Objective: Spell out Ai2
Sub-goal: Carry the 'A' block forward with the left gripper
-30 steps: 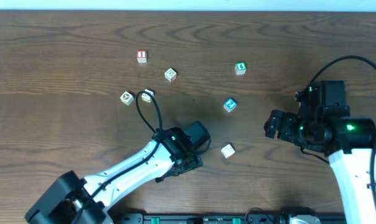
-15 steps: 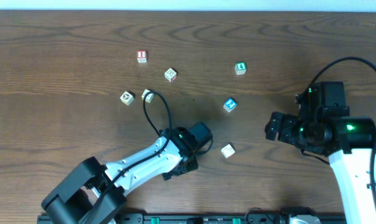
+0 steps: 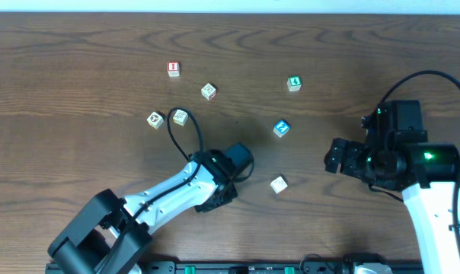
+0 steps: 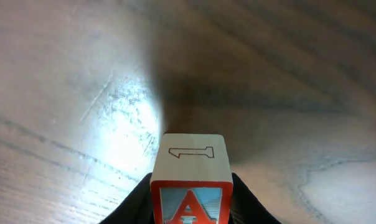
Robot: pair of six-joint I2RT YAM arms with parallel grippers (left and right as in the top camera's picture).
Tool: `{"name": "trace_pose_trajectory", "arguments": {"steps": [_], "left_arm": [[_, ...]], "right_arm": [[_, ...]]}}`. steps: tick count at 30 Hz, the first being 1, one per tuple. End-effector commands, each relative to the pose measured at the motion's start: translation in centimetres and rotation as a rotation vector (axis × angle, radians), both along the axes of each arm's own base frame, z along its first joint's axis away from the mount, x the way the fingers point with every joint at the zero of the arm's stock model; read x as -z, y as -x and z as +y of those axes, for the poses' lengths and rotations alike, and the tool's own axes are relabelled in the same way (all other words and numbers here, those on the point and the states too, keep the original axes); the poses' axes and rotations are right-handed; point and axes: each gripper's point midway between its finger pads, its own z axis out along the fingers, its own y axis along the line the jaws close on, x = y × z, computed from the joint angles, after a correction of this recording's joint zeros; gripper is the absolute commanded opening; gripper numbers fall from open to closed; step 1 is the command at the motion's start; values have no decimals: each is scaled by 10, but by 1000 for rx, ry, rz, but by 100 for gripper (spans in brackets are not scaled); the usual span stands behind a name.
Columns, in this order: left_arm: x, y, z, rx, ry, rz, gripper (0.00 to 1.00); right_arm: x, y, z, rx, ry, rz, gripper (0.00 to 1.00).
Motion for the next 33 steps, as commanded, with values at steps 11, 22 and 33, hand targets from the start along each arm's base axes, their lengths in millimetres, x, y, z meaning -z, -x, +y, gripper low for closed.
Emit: {"name": "trace_pose_trajectory", "arguments": {"steps": [11, 22, 33], "left_arm": [[-19, -48, -5, 365, 28, -146, 25], [-24, -119, 72, 395, -33, -242, 16], [-53, -185, 70, 490, -71, -434, 29]], "right_arm": [[1, 2, 0, 5, 6, 2, 99], [0, 0, 0, 5, 6, -6, 99], [0, -1, 0, 6, 6, -9, 99]]}}
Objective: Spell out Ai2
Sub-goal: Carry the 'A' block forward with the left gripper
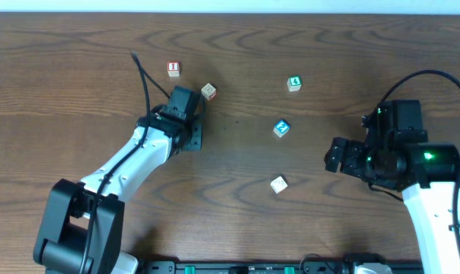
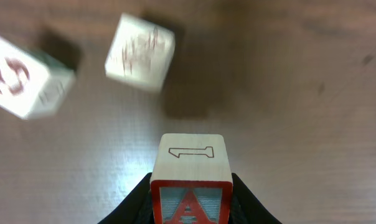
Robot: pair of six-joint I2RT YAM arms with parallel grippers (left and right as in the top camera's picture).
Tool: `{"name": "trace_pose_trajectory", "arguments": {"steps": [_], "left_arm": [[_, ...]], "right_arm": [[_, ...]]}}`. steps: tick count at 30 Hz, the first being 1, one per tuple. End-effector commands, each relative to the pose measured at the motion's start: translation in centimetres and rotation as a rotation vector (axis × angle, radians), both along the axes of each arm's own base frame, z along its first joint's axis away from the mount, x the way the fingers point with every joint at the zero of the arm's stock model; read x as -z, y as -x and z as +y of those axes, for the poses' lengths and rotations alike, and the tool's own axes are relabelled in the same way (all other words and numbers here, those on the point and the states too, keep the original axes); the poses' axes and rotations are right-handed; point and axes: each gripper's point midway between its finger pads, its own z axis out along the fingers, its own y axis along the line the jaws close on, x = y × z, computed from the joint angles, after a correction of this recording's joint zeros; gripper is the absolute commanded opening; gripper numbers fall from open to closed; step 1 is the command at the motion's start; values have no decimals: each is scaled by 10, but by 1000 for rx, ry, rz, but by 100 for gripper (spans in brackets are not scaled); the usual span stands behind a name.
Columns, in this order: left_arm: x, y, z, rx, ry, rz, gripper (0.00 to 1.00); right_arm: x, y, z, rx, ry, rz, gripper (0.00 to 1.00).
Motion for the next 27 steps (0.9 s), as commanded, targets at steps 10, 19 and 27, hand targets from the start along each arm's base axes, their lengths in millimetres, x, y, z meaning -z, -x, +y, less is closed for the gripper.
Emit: {"name": "trace_pose_trajectory", "arguments": {"steps": [10, 19, 27], "left_arm": [[5, -52, -27, 91, -28, 66, 30], [27, -51, -54, 138, -24, 77, 34], [25, -61, -63, 118, 5, 31, 39]], "right_arm": [[1, 1, 0, 5, 4, 0, 99], [0, -3, 0, 5, 3, -15, 99], [0, -2, 0, 5, 4, -12, 99]]}}
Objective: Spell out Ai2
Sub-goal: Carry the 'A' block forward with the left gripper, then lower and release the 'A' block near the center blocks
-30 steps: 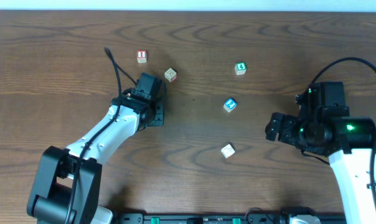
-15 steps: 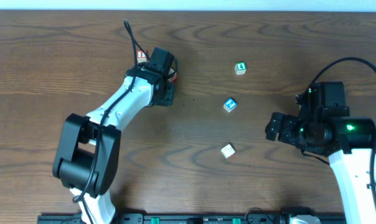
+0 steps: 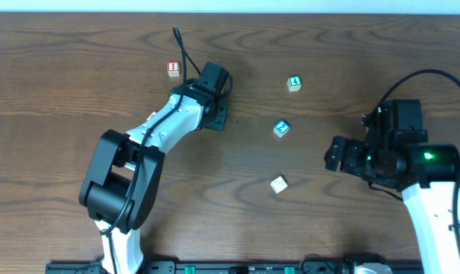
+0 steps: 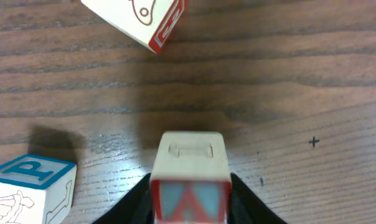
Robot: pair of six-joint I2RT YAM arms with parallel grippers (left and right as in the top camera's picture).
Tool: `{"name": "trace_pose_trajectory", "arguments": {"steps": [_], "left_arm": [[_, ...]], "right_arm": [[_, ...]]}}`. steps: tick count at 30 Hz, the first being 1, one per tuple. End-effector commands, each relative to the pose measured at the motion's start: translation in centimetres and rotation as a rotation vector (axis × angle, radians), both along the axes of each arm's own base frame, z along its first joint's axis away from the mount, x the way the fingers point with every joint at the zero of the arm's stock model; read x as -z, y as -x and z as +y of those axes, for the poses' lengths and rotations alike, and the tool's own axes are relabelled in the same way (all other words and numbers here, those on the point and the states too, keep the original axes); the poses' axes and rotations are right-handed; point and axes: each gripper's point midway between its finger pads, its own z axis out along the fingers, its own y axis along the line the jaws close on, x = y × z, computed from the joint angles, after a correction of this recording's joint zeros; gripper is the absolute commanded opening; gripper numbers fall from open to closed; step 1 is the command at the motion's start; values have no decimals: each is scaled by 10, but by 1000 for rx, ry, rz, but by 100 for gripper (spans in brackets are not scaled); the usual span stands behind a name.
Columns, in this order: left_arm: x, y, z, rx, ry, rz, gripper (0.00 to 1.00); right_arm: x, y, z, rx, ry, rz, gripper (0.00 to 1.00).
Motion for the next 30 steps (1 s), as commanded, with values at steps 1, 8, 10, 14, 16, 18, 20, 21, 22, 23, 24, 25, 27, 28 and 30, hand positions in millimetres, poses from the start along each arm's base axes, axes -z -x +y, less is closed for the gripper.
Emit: {"name": "trace_pose_trajectory", "arguments": {"steps": [1, 8, 10, 14, 16, 18, 20, 21, 22, 23, 24, 25, 27, 28, 30], "left_arm": [[-4, -6, -4, -7, 16, -12, 42], [-5, -6, -3, -8, 15, -11, 43], [-9, -8, -3, -10, 7, -12, 46], [-31, -14, -2, -16, -6, -20, 46], [-46, -19, 0, -24, -22, -37, 46], [-59, -24, 4, -35, -46, -53, 46], [-75, -30, 16, -62, -113, -90, 47], [-81, -36, 24, -83, -156, -121, 50], [-86, -45, 34, -112, -191, -163, 59], [-88, -53, 40, -133, -183, -184, 61], [-88, -58, 44, -141, -165, -187, 61], [-88, -63, 52, -158, -138, -184, 61], [-88, -72, 70, -197, -93, -177, 61], [-89, -77, 81, -213, -82, -179, 62], [-90, -85, 101, -228, -71, -189, 68]], "right_arm": [[1, 1, 0, 5, 3, 1, 99], [1, 1, 0, 5, 3, 1, 99], [1, 1, 0, 5, 4, 1, 99], [1, 1, 0, 7, 7, 0, 99], [1, 1, -2, 10, 18, 0, 99], [1, 1, -3, 11, 21, 0, 99], [1, 1, -3, 11, 21, 0, 99], [1, 1, -3, 11, 21, -1, 99], [1, 1, -3, 11, 21, -1, 99], [1, 1, -3, 11, 21, 0, 99], [1, 1, -3, 11, 21, 0, 99], [1, 1, -3, 11, 21, 1, 99], [1, 2, -3, 11, 21, 4, 99], [1, 2, -3, 11, 21, 4, 99], [1, 1, -3, 11, 21, 2, 99]]}}
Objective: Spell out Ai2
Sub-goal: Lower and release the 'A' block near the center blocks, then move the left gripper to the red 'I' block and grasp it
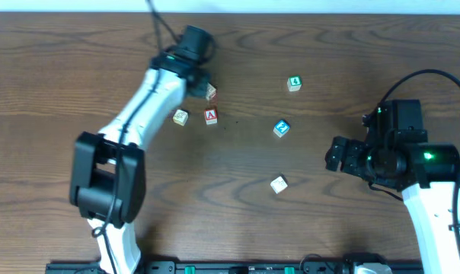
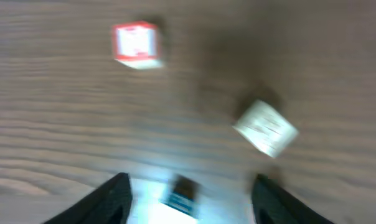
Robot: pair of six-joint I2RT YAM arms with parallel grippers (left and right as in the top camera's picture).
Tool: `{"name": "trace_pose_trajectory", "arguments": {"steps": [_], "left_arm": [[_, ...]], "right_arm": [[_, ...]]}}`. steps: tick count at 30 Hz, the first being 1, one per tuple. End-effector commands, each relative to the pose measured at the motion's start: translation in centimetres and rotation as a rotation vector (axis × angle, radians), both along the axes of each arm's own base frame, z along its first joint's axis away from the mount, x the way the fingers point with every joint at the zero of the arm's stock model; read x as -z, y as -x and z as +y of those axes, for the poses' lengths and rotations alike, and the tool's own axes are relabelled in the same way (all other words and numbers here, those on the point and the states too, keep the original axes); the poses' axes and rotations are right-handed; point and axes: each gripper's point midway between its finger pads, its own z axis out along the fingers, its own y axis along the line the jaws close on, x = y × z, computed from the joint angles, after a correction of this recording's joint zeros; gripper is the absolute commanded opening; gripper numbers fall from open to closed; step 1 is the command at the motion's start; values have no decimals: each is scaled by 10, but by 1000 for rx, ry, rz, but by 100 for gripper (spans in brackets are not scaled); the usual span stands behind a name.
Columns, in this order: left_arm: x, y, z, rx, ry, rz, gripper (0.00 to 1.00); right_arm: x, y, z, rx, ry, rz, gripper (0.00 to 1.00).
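Observation:
The red A block (image 1: 211, 116) rests on the table, just right of a pale block (image 1: 180, 117). The blue 2 block (image 1: 281, 129) lies further right. My left gripper (image 1: 201, 81) is beyond the A block, near the far edge, beside a tilted pale block (image 1: 212, 93). In the blurred left wrist view the left gripper (image 2: 191, 183) is open, its fingers (image 2: 116, 196) wide apart, holding nothing. A red-framed block (image 2: 135, 45) and a tilted white block (image 2: 266, 129) lie ahead of it. The right gripper (image 1: 333, 157) hovers at the right.
A green 4 block (image 1: 294, 84) sits at the back right and a white block (image 1: 279, 183) in the front middle. A small blue-edged thing (image 2: 182, 198) shows blurred between the left fingers. The left arm (image 1: 142, 99) stretches across the table's left half.
The left gripper was shut on the A block low over the table. Now the A block stands free beside the pale block, and the gripper is open and further back.
The left gripper held the A block over the front middle of the table. Then it had the block near the blocks at the left, then by the tilted block and a blue P block. Now the A is set down and let go. The right arm stayed still.

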Motion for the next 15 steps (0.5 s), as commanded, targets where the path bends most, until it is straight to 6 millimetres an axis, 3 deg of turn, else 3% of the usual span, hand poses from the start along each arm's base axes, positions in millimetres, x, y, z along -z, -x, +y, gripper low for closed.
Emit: {"name": "trace_pose_trajectory", "arguments": {"steps": [1, 3, 5, 8, 15], "left_arm": [[-16, -19, 39, -38, 30, -47, 72], [-19, -28, 53, -26, 66, -68, 77], [-21, -32, 54, 13, 116, -77, 81], [-19, -35, 55, 30, 164, -78, 74], [26, -49, 35, 82, 194, -48, 80]], "right_arm": [[1, 1, -1, 7, 10, -1, 99], [1, 1, -1, 7, 10, -2, 99], [0, 0, -1, 7, 10, -3, 99], [1, 0, -1, 7, 10, -2, 99], [3, 0, -1, 7, 10, 7, 99]]}}
